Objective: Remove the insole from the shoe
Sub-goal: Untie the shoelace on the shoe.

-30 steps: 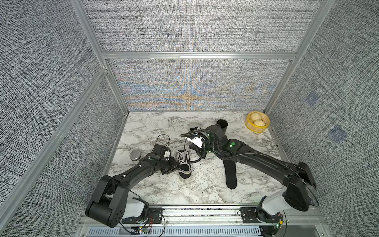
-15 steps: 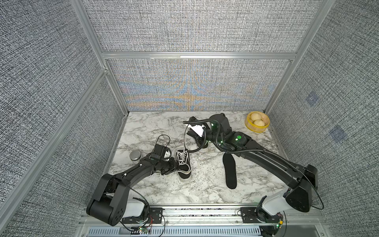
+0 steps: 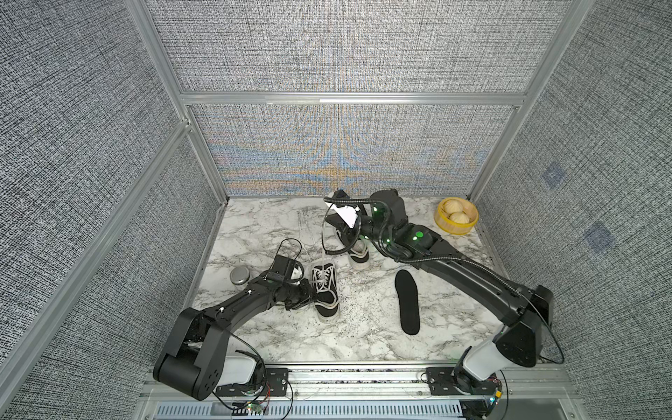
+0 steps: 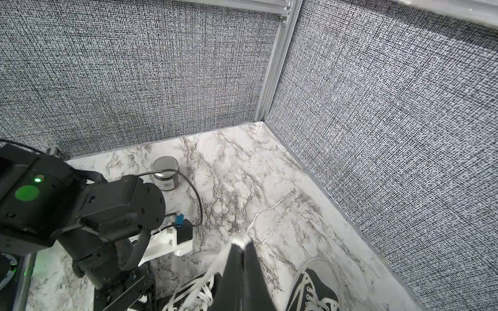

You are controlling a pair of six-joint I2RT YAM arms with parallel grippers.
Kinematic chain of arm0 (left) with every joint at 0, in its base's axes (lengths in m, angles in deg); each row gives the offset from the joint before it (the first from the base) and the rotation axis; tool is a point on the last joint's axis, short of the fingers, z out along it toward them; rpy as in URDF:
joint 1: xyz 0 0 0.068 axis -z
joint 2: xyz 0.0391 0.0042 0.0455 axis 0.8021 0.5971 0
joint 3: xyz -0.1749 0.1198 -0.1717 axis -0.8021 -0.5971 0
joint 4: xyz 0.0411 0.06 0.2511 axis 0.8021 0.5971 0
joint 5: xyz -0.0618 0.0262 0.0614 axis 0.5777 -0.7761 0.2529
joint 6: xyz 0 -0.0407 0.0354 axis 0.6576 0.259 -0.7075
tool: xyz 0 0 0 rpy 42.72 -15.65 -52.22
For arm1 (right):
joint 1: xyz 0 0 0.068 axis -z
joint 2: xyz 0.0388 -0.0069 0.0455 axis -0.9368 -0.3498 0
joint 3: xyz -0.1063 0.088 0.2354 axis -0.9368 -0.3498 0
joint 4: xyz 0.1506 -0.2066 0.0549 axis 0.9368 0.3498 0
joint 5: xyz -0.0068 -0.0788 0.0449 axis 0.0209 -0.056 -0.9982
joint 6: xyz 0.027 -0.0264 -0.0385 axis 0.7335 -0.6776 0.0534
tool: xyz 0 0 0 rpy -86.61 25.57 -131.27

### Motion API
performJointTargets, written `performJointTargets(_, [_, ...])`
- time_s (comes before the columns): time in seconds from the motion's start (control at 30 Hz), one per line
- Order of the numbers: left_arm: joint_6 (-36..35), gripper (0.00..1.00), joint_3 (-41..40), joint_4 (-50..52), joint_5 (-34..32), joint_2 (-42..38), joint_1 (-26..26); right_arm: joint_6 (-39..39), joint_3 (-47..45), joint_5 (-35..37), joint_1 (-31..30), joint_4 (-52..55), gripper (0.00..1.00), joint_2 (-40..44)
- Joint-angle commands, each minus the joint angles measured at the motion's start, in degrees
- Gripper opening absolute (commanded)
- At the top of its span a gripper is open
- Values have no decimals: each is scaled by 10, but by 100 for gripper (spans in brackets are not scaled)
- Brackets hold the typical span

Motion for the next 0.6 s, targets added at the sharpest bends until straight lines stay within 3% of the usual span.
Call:
performJointTargets(0.0, [-8, 26, 2, 17, -19, -2, -1, 14, 5, 2, 2, -37, 0, -12])
performJointTargets(0.23, [-13, 28, 18, 45, -38, -23, -1, 53, 2, 6, 8, -58, 0, -71])
performJointTargets(0.57, [2, 33, 83, 195, -190, -149, -1, 105, 75, 45, 8, -30, 0, -245])
